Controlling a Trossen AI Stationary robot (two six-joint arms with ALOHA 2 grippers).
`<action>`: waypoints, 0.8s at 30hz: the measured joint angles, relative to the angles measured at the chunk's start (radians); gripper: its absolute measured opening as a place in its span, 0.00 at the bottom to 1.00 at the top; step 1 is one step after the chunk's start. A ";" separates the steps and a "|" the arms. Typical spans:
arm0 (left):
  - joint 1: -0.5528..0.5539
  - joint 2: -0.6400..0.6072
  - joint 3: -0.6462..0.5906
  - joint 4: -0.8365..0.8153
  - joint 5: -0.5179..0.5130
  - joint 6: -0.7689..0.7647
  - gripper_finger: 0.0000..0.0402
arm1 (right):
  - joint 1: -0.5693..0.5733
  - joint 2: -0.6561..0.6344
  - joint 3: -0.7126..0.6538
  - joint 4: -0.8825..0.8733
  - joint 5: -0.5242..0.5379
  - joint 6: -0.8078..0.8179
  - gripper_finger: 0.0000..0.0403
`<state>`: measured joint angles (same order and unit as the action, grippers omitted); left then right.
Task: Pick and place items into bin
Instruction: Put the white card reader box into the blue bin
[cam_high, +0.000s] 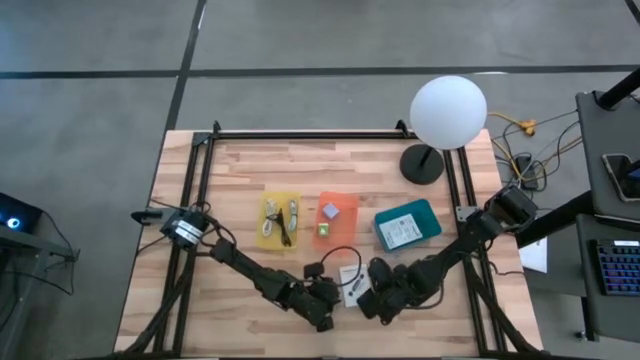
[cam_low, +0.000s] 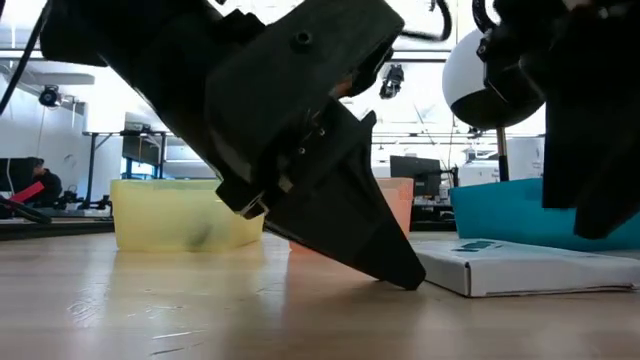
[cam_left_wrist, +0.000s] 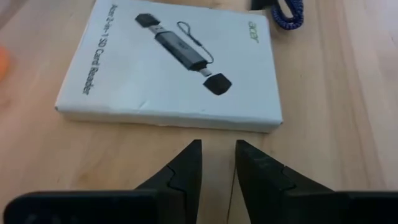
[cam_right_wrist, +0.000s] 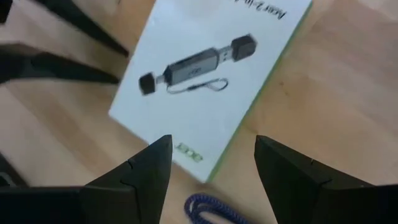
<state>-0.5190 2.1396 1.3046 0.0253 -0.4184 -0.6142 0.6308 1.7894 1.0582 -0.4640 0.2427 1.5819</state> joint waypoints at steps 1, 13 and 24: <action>0.000 -0.001 0.000 -0.010 0.006 -0.011 0.21 | 0.003 -0.002 0.006 -0.001 -0.004 -0.005 0.53; -0.019 -0.028 0.030 0.044 -0.056 0.052 0.21 | 0.024 0.030 0.004 0.005 -0.004 0.122 0.53; 0.025 -0.026 0.024 0.053 -0.065 0.080 0.21 | 0.024 0.063 0.009 0.030 0.004 0.146 0.42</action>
<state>-0.4940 2.1132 1.3284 0.0785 -0.4831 -0.5345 0.6544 1.8524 1.0672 -0.4340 0.2462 1.7278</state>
